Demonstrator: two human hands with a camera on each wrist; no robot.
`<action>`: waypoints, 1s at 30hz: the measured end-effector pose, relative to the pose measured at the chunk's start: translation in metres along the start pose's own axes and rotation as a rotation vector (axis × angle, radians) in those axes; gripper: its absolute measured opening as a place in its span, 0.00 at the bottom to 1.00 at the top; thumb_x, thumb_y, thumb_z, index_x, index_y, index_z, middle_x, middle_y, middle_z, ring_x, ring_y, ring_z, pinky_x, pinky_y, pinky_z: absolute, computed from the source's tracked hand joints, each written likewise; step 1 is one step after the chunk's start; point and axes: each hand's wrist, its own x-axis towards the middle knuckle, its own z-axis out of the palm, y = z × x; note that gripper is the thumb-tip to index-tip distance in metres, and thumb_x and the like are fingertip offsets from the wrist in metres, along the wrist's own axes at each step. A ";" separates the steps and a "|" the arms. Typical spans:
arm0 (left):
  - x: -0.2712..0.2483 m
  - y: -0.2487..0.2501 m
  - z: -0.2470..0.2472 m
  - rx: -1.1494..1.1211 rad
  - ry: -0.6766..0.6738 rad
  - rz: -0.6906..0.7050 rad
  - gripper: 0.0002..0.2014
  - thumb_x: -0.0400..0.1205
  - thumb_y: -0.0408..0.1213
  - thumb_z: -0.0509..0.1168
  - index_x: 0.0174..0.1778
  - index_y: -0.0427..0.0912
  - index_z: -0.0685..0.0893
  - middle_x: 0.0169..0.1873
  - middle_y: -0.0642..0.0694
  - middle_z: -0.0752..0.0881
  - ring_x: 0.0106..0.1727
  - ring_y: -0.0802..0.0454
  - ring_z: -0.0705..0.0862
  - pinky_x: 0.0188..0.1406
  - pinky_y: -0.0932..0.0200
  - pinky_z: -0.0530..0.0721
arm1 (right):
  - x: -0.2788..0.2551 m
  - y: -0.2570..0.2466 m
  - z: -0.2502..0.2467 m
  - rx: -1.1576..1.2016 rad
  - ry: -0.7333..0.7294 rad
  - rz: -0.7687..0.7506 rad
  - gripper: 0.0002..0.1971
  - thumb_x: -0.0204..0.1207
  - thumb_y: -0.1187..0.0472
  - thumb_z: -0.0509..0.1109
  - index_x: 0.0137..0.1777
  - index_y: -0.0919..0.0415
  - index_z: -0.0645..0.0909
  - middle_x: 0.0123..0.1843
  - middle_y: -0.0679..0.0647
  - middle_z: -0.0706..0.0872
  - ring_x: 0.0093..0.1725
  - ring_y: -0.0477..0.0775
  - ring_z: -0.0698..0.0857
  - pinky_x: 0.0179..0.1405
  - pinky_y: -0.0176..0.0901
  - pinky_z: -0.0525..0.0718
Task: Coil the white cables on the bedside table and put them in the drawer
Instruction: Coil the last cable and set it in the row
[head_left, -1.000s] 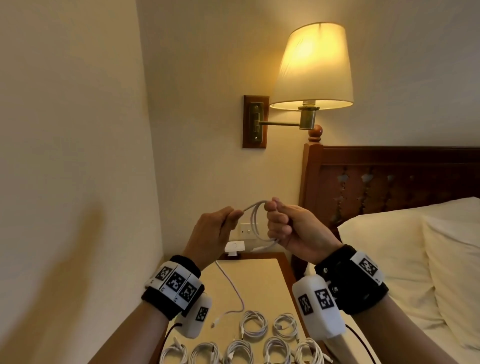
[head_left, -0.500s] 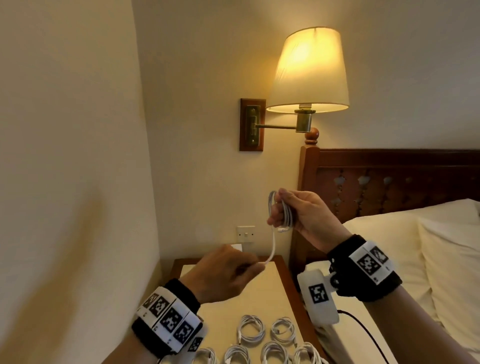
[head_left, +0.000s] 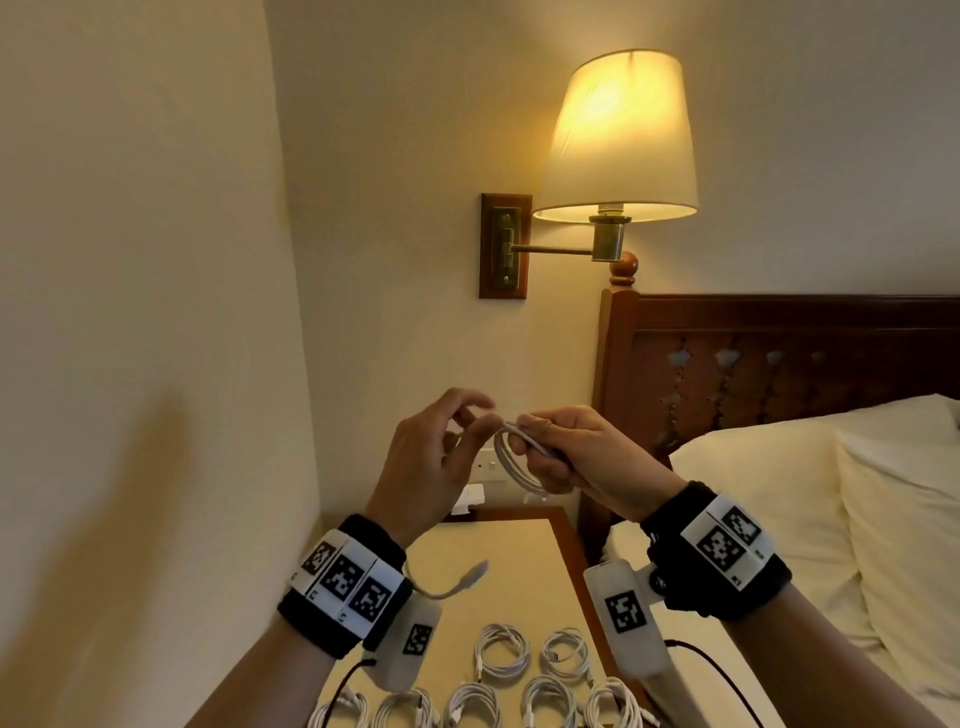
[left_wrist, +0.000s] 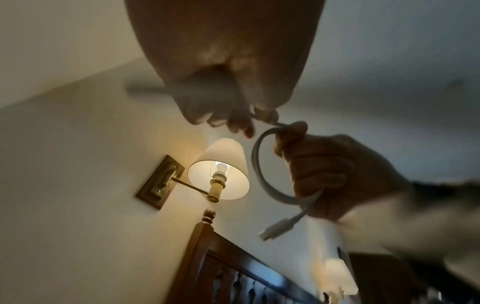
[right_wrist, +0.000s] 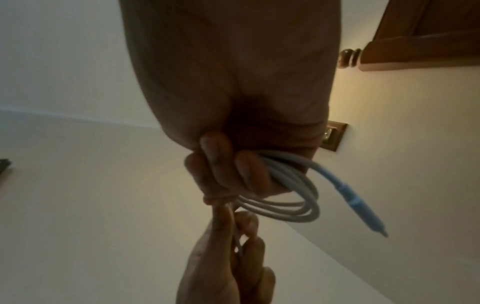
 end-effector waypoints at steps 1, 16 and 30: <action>0.000 0.002 0.001 -0.063 -0.037 -0.075 0.14 0.84 0.52 0.60 0.60 0.51 0.83 0.42 0.55 0.84 0.23 0.61 0.75 0.27 0.68 0.72 | 0.001 0.001 -0.001 0.037 -0.021 0.016 0.18 0.89 0.57 0.52 0.43 0.63 0.78 0.22 0.49 0.69 0.22 0.45 0.63 0.24 0.36 0.63; -0.004 0.014 0.015 -0.324 -0.096 -0.441 0.23 0.87 0.53 0.52 0.33 0.40 0.74 0.25 0.43 0.65 0.25 0.55 0.62 0.25 0.61 0.63 | 0.011 0.023 0.012 -0.089 0.243 -0.062 0.17 0.89 0.59 0.55 0.47 0.66 0.82 0.30 0.52 0.81 0.30 0.51 0.80 0.37 0.40 0.83; -0.016 -0.017 0.027 -0.152 0.060 -0.351 0.24 0.89 0.43 0.55 0.23 0.49 0.67 0.14 0.57 0.69 0.19 0.59 0.64 0.23 0.62 0.63 | -0.002 0.013 0.025 -0.015 0.541 -0.010 0.08 0.81 0.66 0.68 0.52 0.74 0.81 0.43 0.70 0.88 0.37 0.60 0.92 0.37 0.41 0.91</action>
